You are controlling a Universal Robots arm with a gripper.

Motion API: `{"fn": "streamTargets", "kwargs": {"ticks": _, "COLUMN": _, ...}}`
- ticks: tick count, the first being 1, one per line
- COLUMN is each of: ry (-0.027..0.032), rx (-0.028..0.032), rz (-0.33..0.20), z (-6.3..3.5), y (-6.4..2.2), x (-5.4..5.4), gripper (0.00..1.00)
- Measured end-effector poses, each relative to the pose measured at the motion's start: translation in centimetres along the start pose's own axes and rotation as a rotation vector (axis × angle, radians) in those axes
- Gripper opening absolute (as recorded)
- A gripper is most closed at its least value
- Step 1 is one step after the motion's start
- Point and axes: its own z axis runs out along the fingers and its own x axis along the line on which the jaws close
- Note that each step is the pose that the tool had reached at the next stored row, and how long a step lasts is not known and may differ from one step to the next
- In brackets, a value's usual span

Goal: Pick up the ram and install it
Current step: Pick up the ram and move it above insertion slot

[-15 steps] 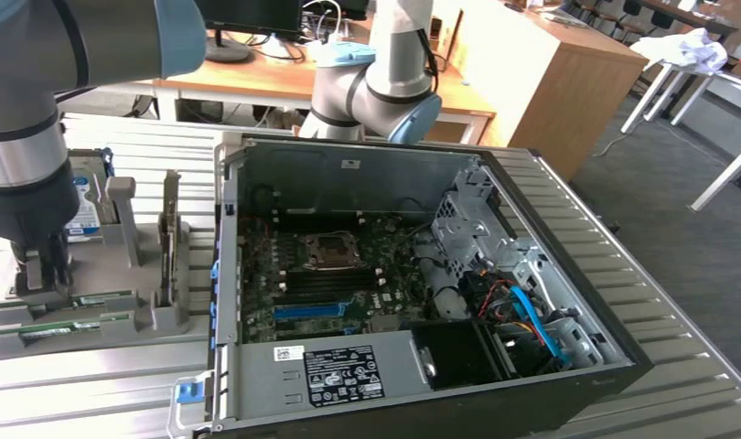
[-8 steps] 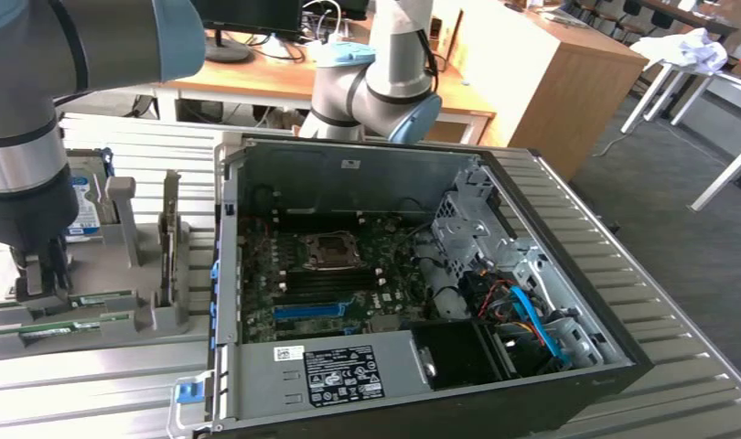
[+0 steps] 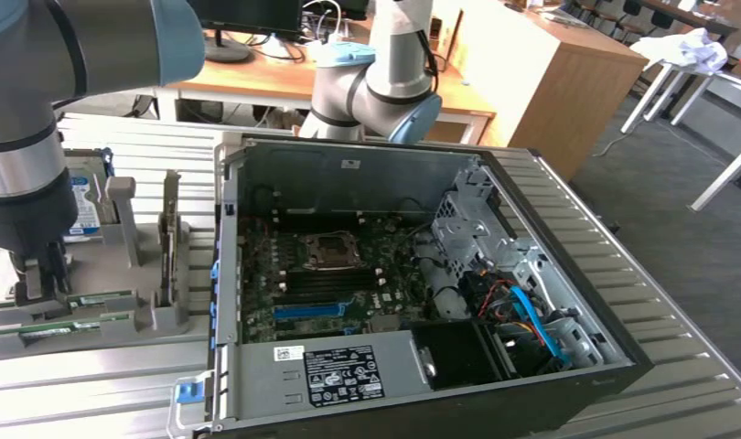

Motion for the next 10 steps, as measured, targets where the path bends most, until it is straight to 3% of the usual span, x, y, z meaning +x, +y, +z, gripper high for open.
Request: {"fn": "streamTargets", "kwargs": {"ticks": 10, "ry": 0.0001, "rx": 0.0, "rz": -0.003, "z": 0.63, "y": -0.01, "x": 0.07, "gripper": 0.36}}
